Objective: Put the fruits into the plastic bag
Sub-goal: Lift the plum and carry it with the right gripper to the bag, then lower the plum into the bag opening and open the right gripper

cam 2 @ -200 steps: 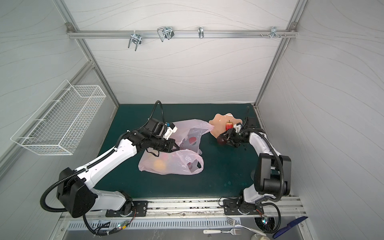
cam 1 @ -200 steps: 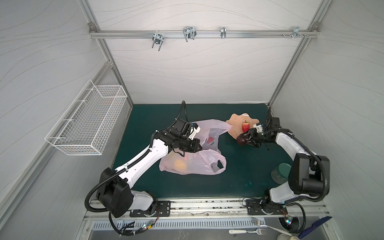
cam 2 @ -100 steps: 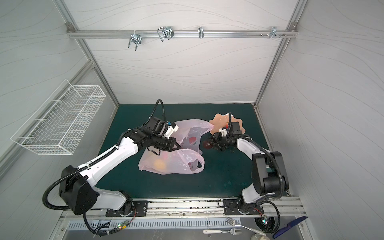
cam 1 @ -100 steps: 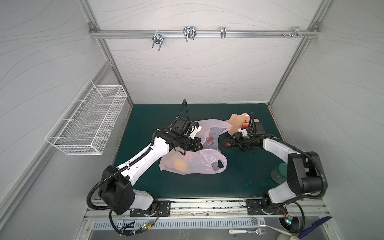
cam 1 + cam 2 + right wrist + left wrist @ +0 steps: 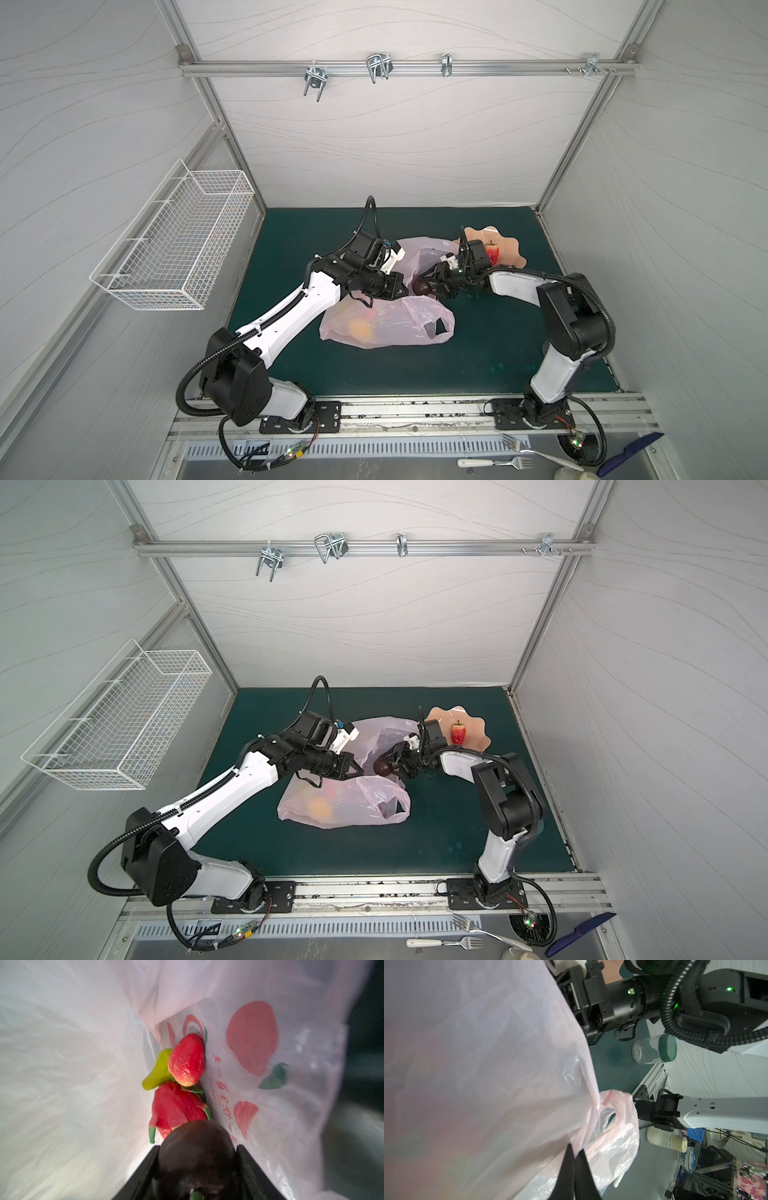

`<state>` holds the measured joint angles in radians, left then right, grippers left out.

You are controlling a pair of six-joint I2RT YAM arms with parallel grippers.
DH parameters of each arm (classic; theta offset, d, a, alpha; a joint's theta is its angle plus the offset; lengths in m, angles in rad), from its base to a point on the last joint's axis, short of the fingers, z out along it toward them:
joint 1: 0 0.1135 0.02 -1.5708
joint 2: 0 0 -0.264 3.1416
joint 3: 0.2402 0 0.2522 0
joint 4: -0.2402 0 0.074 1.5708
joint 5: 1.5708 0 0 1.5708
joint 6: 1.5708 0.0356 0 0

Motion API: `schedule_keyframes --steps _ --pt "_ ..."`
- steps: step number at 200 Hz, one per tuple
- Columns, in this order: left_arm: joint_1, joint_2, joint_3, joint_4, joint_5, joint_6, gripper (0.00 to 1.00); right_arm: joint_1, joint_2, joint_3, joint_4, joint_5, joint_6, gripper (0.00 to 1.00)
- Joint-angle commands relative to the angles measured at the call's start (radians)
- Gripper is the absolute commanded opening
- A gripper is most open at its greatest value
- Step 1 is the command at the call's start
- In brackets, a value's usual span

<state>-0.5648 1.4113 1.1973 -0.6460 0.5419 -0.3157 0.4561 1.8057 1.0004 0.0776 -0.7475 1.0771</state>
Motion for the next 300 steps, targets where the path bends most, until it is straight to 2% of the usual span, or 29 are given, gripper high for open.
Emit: schedule_keyframes --steps 1,40,77,95,110,118,135,138,142,190,269,300 --pt "-0.003 0.011 0.049 0.007 0.016 0.030 0.00 0.044 0.063 0.053 0.097 0.007 0.096 0.39" --pt "-0.002 0.005 0.042 0.000 0.009 0.035 0.00 0.088 0.163 0.139 0.147 0.024 0.169 0.40" --pt "-0.002 0.000 0.035 -0.002 0.004 0.038 0.00 0.112 0.244 0.213 0.180 0.025 0.222 0.48" --pt "-0.002 -0.002 0.031 -0.003 -0.001 0.038 0.00 0.115 0.260 0.220 0.231 0.010 0.250 0.61" --pt "0.000 -0.007 0.028 -0.006 -0.007 0.038 0.00 0.115 0.248 0.202 0.273 0.004 0.259 0.76" --pt "-0.001 -0.009 0.028 -0.006 -0.012 0.038 0.00 0.114 0.236 0.196 0.272 -0.001 0.245 0.82" --pt "0.005 -0.009 0.025 -0.007 -0.018 0.032 0.00 0.113 0.214 0.195 0.249 -0.027 0.199 0.90" --pt "0.006 -0.008 0.025 -0.007 -0.018 0.031 0.00 0.112 0.210 0.193 0.251 -0.031 0.196 0.96" --pt "0.007 -0.009 0.024 -0.006 -0.017 0.030 0.00 0.110 0.204 0.186 0.255 -0.035 0.195 0.99" --pt "0.011 -0.008 0.025 -0.001 -0.016 0.029 0.00 0.075 0.125 0.113 0.244 -0.059 0.172 0.99" --pt "0.013 -0.002 0.018 0.013 -0.015 0.022 0.00 0.011 -0.052 -0.010 0.040 -0.042 0.040 0.99" --pt "0.013 0.003 0.017 0.015 -0.015 0.021 0.00 -0.025 -0.117 -0.041 -0.080 -0.028 -0.049 0.99"
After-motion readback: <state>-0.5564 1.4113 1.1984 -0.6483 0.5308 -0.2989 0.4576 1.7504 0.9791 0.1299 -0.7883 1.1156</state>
